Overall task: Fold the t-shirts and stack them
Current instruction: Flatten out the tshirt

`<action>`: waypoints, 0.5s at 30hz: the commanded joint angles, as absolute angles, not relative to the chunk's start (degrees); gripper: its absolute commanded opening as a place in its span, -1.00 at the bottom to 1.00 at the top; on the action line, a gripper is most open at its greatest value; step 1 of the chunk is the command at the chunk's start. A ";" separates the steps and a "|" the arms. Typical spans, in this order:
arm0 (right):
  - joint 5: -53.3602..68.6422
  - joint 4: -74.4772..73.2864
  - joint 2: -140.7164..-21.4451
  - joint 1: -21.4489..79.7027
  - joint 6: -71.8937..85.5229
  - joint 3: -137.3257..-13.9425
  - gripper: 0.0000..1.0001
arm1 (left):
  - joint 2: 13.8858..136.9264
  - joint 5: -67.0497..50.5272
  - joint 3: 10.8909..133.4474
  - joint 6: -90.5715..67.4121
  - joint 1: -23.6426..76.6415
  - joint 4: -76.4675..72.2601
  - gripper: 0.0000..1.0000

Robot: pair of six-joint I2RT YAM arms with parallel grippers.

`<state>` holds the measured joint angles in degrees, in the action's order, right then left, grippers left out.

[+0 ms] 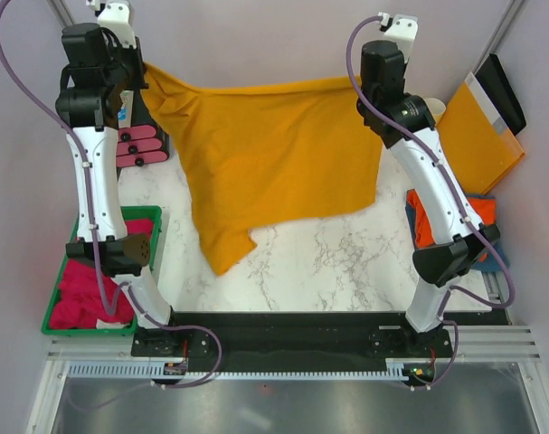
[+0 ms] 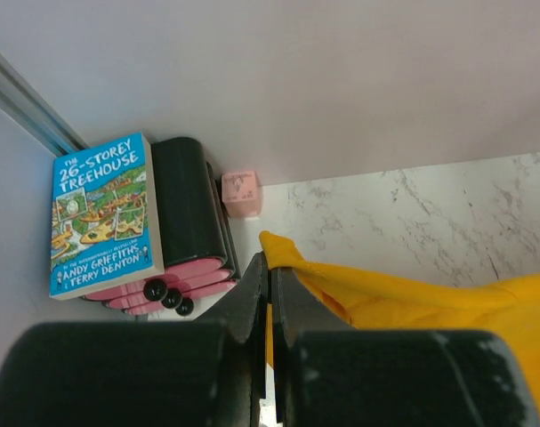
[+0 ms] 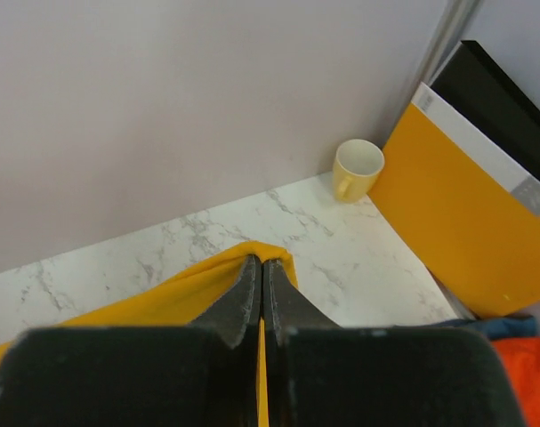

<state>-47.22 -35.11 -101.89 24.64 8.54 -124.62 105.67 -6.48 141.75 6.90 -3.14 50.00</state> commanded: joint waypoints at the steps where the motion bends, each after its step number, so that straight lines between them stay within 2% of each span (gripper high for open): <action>1: -42.46 -33.05 -102.21 23.73 11.77 -134.29 -1.00 | 102.92 -5.71 148.36 6.42 -3.52 44.39 -0.97; 5: -42.27 -33.93 -99.15 24.69 11.78 -130.27 -1.00 | 98.54 -6.24 144.68 5.89 -4.22 44.39 -0.96; 15: -45.70 -32.34 -79.29 27.69 8.09 -114.36 -1.00 | 77.62 -10.72 127.45 1.76 -7.12 43.24 -0.97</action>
